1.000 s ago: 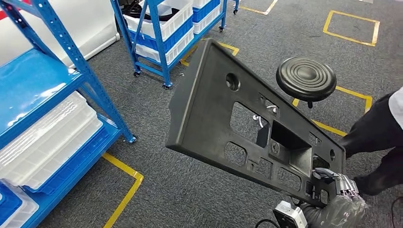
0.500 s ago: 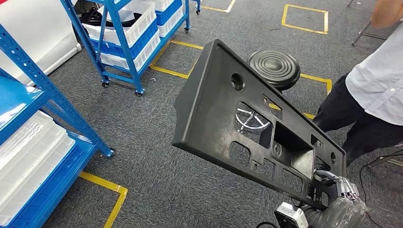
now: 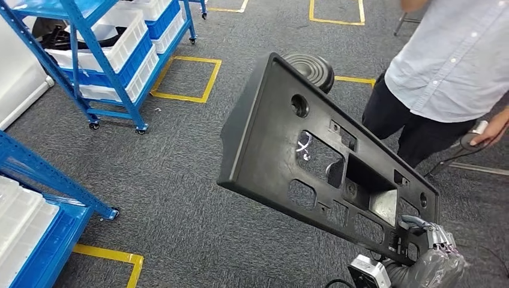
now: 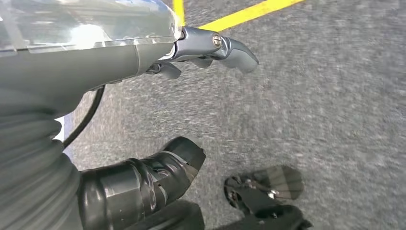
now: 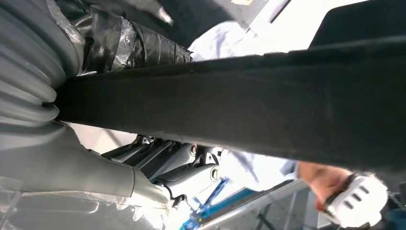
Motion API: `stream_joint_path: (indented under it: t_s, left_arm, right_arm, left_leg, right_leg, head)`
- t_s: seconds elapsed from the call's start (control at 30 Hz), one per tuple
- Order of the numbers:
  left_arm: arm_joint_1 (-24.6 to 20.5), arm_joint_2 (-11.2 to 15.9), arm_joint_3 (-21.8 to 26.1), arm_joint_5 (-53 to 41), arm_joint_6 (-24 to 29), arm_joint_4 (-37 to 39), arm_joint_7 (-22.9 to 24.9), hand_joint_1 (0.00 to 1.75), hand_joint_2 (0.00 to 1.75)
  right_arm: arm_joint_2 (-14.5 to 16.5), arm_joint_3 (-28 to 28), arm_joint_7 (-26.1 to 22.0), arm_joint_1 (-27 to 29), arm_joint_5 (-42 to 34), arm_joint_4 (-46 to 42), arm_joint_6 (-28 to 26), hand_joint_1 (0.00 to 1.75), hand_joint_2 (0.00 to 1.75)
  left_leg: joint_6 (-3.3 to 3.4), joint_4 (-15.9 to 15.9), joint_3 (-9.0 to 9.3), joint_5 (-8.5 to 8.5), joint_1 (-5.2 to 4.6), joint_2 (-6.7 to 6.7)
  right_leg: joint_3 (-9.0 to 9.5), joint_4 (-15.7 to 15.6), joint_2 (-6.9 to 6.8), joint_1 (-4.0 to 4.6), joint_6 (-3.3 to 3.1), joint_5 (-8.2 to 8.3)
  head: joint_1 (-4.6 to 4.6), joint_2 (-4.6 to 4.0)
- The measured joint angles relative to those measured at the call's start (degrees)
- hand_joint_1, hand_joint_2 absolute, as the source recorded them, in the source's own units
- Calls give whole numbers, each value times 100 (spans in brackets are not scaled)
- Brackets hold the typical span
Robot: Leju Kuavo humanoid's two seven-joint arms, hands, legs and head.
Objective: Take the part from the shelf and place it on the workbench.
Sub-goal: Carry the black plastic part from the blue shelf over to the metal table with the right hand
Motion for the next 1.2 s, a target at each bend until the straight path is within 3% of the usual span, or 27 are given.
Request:
stream_joint_path:
  t_s: [0.07,0.13,0.17,0.2,0.23,0.3,0.33,0.4,0.5,0.57,0.63,0.67,0.73,0.77,0.8,0.87,0.93,1.0,1.03,1.1,1.17,1.2]
  left_arm:
    - [2,0,2,-3,0,0,-1,0,175]
    - [19,0,4,-3,1,0,1,0,175]
    - [30,0,5,-5,1,0,1,0,175]
    - [39,1,6,-7,2,0,2,0,175]
    - [43,1,6,-10,2,0,2,0,175]
    - [44,4,7,-14,3,0,2,0,175]
    - [44,6,8,-14,3,0,2,0,175]
    - [46,8,8,-14,4,0,2,0,175]
    - [29,7,8,-14,6,0,0,0,175]
    - [5,6,9,-15,10,0,-2,0,175]
    - [7,6,10,-16,11,0,-5,0,175]
    - [18,6,10,-16,10,0,-7,0,175]
    - [38,7,10,-16,10,0,-8,0,175]
    - [40,7,10,-16,10,0,-10,0,175]
    - [37,6,10,-16,10,0,-15,0,175]
    - [27,5,10,-16,10,0,-30,0,175]
    - [22,4,10,-17,10,0,-42,0,175]
    - [13,3,10,-20,9,0,-46,0,175]
    - [7,3,10,-21,9,0,-46,0,175]
    - [-5,2,10,-25,9,0,-48,0,175]
    - [-6,3,12,-26,9,0,-49,0,175]
    - [0,3,13,-24,8,0,-49,0,175]
  right_arm:
    - [1,-2,-1,-6,-5,-4,-1,175,175]
    - [2,-3,0,-7,-15,2,-1,175,175]
    - [2,-5,1,-4,-21,5,-1,175,175]
    - [2,-7,1,-1,-27,8,-1,175,175]
    - [2,-9,1,2,-34,10,-1,175,175]
    - [2,-14,0,4,-46,11,-1,175,175]
    - [2,-15,-1,5,-50,11,-1,175,175]
    - [2,-15,-1,4,-53,11,-1,175,175]
    - [2,-17,-1,5,-56,11,-1,175,175]
    - [2,-42,-3,24,-57,7,-1,175,175]
    - [2,-66,-6,32,-58,3,-1,175,175]
    - [2,-68,-8,28,-58,5,-1,175,175]
    - [2,-80,-7,32,-61,10,-1,175,175]
    - [2,-90,-7,33,-64,13,-1,175,175]
    - [2,-97,-8,33,-69,13,-1,175,175]
    - [2,-108,-9,28,-81,12,0,175,175]
    - [3,-115,-9,20,-108,10,0,175,175]
    - [3,-133,-12,19,-137,8,-1,175,175]
    - [3,-146,-14,22,-145,5,-1,175,175]
    - [6,-174,-25,21,-157,-3,-2,175,175]
    - [10,-188,-43,16,-168,-5,-3,175,175]
    - [12,-192,-51,15,-174,-4,-3,175,175]
  left_leg:
    - [-22,611,-282,-321,16,-315]
    - [-33,1345,-681,-565,18,-419]
    - [-35,1499,-794,-537,18,-427]
    - [-30,1420,-802,-387,18,-434]
    - [-19,1127,-709,-152,19,-466]
    - [20,391,-434,229,22,-671]
    - [35,170,-345,303,22,-779]
    - [46,71,-303,290,19,-890]
    - [55,10,-291,284,17,-882]
    - [152,-96,-244,335,23,-720]
    - [251,-172,-206,383,29,-512]
    - [261,-173,-208,380,23,-435]
    - [257,-170,-208,361,17,-270]
    - [248,-169,-201,349,17,-194]
    - [234,-168,-186,334,19,-127]
    - [188,-167,-136,294,12,-8]
    - [125,-164,-88,251,-6,88]
    - [58,-176,-41,226,-12,189]
    - [27,-173,-19,202,0,203]
    - [-19,56,-80,20,23,-5]
    - [-33,742,-400,-330,34,-318]
    - [-35,1132,-607,-468,34,-384]
  right_leg:
    - [19,-26,119,-14,-58,15]
    - [20,-17,270,-2,-83,13]
    - [24,-9,356,3,-86,10]
    - [30,3,447,5,-85,6]
    - [37,17,536,2,-79,0]
    - [36,50,679,-6,-52,-18]
    - [32,62,719,-6,-39,-25]
    - [23,71,745,3,-25,-30]
    - [-8,86,795,-4,13,-29]
    - [-97,198,656,-12,102,-96]
    - [-356,695,363,-12,184,-378]
    - [-541,1067,271,-24,205,-558]
    - [-803,1588,211,-59,243,-713]
    - [-780,1545,191,-74,255,-629]
    - [-645,1292,153,-86,262,-463]
    - [-207,494,-51,-69,248,-139]
    - [24,50,-196,-22,197,-46]
    - [21,14,-120,12,133,-63]
    - [41,-8,-56,-1,101,-56]
    - [92,-65,65,-34,31,-25]
    - [110,-81,185,-43,-19,-7]
    - [108,-74,256,-34,-33,-5]
  head:
    - [-5,0]
    - [-7,0]
    - [-7,0]
    - [-7,0]
    - [-7,0]
    - [-5,0]
    - [-5,0]
    - [-4,0]
    - [-6,0]
    - [2,0]
    - [15,0]
    - [20,0]
    - [20,0]
    - [20,0]
    - [20,0]
    - [20,0]
    - [19,0]
    - [18,0]
    - [18,0]
    - [10,0]
    - [1,0]
    - [-2,0]
